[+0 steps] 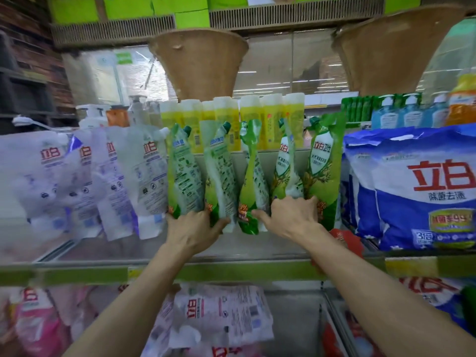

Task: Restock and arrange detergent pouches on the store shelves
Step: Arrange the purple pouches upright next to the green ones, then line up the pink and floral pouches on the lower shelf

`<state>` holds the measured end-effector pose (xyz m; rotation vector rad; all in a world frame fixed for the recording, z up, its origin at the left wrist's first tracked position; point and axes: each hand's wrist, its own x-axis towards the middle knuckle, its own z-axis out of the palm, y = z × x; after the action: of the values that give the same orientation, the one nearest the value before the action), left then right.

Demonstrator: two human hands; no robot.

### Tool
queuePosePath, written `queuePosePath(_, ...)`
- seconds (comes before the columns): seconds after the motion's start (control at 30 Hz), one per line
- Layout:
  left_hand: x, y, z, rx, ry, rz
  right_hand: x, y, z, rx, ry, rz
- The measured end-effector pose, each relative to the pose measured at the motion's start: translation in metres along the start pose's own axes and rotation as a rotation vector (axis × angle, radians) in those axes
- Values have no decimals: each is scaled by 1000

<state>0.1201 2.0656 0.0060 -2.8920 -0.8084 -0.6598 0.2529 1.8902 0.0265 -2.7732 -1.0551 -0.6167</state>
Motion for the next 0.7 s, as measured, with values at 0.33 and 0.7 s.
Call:
queuePosePath(0.33, -69, -12, -11, -256, 501, 237, -50, -60, 22, 250, 481, -155)
queuePosePath(0.7, -150, -96, 142, -273, 33, -4, -152, -110, 175, 283, 65, -315)
